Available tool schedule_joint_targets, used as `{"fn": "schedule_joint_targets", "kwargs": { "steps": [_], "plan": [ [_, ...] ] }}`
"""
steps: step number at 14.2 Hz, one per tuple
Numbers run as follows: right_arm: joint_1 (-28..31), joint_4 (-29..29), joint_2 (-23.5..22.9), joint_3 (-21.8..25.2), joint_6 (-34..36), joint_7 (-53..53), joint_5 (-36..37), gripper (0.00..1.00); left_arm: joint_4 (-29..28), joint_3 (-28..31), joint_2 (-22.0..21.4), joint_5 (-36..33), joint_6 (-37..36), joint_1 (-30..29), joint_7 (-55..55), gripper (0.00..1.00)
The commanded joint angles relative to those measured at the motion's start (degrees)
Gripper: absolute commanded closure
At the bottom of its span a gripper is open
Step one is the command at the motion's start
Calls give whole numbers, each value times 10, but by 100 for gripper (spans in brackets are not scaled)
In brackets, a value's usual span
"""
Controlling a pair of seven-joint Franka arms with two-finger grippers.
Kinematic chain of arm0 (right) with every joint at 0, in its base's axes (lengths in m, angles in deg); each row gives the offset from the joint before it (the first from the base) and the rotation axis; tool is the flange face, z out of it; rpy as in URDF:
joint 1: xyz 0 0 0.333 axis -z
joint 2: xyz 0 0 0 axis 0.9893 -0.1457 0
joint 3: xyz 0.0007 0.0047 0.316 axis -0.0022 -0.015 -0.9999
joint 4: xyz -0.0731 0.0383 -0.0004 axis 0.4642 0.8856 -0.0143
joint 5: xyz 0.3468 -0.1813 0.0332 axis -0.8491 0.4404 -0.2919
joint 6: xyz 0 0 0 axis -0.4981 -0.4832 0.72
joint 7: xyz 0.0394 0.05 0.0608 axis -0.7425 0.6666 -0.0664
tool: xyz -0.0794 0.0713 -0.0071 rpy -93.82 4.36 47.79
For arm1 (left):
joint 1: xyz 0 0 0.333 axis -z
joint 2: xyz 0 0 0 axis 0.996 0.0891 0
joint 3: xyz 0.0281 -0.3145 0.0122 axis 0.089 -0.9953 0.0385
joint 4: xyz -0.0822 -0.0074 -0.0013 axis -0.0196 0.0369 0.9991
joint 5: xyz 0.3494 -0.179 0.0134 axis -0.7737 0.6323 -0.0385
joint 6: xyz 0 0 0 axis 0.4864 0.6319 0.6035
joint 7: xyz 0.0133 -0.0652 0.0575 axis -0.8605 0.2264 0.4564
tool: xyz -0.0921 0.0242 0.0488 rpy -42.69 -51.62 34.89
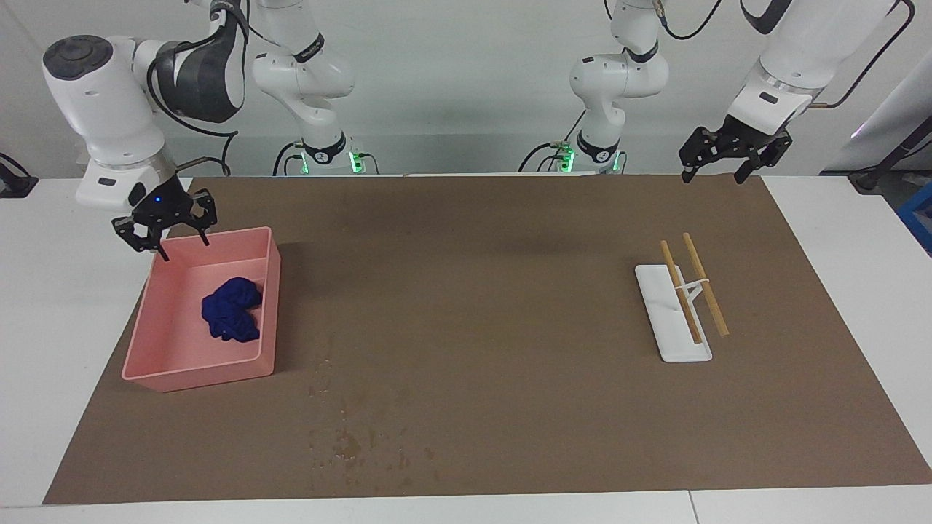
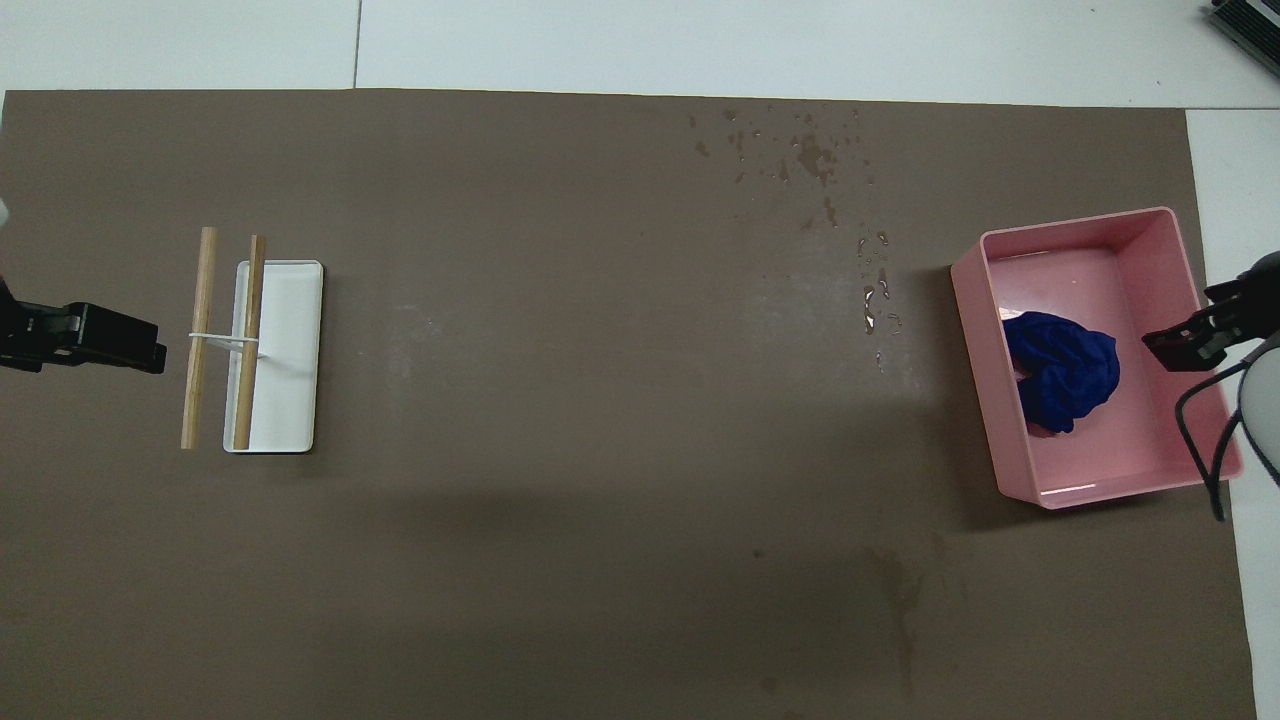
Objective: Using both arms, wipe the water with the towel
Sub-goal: 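Drop the towel into the pink tray by opening the right gripper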
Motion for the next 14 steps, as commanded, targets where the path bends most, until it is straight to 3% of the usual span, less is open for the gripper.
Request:
{"fn": "schedule_joint_targets", "kwargs": {
  "steps": [1, 6, 9, 14],
  "plan": [
    [2, 36, 15, -16, 60, -3, -13, 0, -16, -2, -15, -2, 0, -4, -1, 0],
    [0, 137, 6, -66, 179, 167, -45, 0, -16, -2, -15, -2, 0, -4, -1, 0],
    [-2, 132, -2, -85, 182, 301, -61, 0, -16, -2, -15, -2, 0, -4, -1, 0],
    [-2, 109, 7, -85, 181, 304, -96, 0, -16, -2, -15, -2, 0, -4, -1, 0]
  ]
}}
